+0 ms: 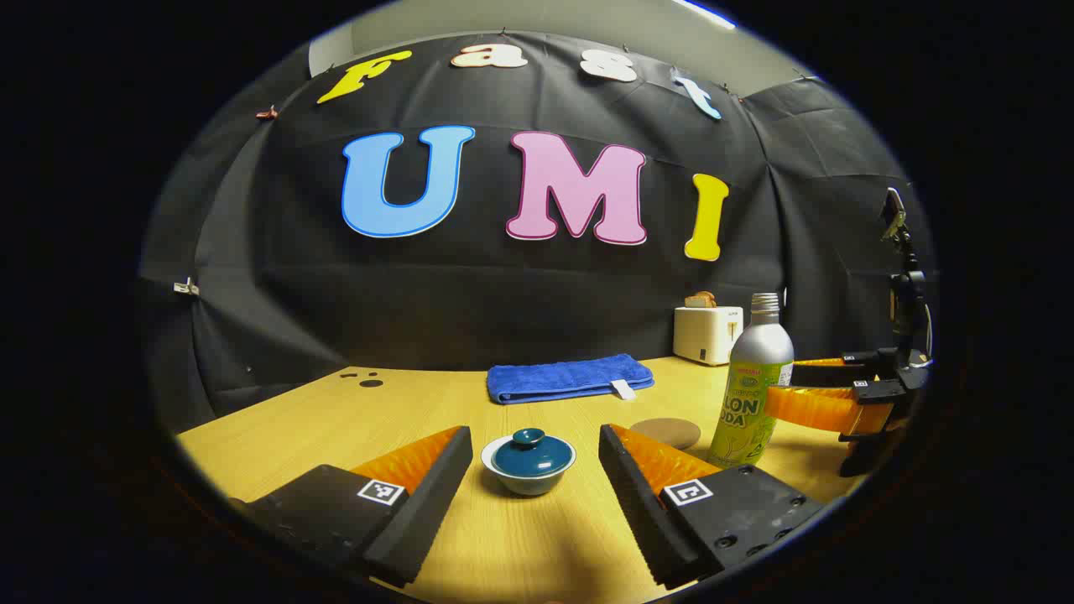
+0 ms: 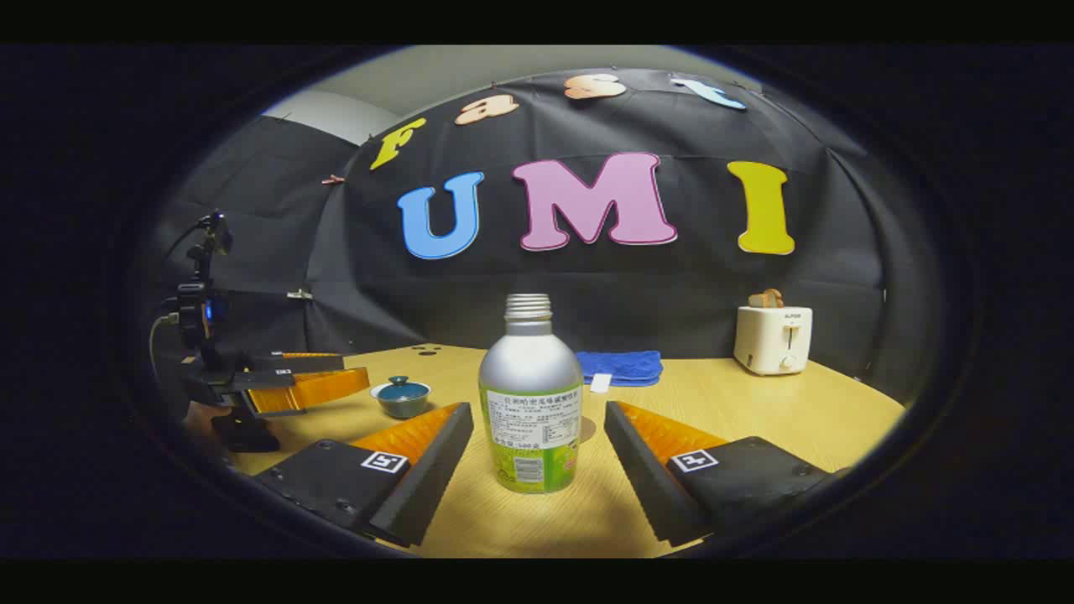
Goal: Open the teacup lid with one hand, grasp the water bottle and pour water into the teacup with the other hand; after pouring, place the water bottle on the coaster and then close the teacup lid.
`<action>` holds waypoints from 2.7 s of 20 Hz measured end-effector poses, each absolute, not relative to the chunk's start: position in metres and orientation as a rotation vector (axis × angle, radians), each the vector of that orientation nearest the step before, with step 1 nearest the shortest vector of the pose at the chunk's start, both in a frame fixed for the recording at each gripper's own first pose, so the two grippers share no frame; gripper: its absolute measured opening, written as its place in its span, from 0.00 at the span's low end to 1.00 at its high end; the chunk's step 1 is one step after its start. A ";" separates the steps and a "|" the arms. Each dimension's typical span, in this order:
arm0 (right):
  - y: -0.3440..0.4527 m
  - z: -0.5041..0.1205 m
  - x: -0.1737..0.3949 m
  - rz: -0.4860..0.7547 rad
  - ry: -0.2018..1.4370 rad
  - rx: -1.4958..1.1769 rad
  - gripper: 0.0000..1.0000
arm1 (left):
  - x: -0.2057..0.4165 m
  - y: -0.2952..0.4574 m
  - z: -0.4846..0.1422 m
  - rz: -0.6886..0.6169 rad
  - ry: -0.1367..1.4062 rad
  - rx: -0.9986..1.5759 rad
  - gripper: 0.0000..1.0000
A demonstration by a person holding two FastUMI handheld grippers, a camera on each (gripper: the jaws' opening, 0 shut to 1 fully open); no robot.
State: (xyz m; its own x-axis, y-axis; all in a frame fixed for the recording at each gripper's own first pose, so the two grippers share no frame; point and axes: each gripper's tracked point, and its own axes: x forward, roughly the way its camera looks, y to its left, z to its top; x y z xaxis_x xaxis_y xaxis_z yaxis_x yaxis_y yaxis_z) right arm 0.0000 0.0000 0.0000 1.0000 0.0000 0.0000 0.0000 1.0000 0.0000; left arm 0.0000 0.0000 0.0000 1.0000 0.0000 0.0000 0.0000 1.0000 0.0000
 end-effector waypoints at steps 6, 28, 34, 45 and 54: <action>0.000 0.000 0.000 0.000 0.000 0.000 0.97 | 0.000 0.000 0.000 0.000 0.000 0.000 0.96; 0.000 0.001 -0.001 0.001 0.000 0.001 0.98 | 0.055 0.021 -0.016 -0.014 0.113 -0.016 0.77; 0.002 0.001 0.000 0.008 -0.001 0.002 0.98 | 0.068 0.014 -0.024 -0.049 0.165 -0.022 0.71; 0.001 0.001 0.000 0.008 0.000 0.003 0.98 | 0.082 0.008 -0.027 -0.067 0.192 0.003 0.33; -0.002 0.000 0.007 -0.017 0.004 0.002 0.98 | 0.042 0.017 0.036 -0.035 -0.017 -0.070 0.32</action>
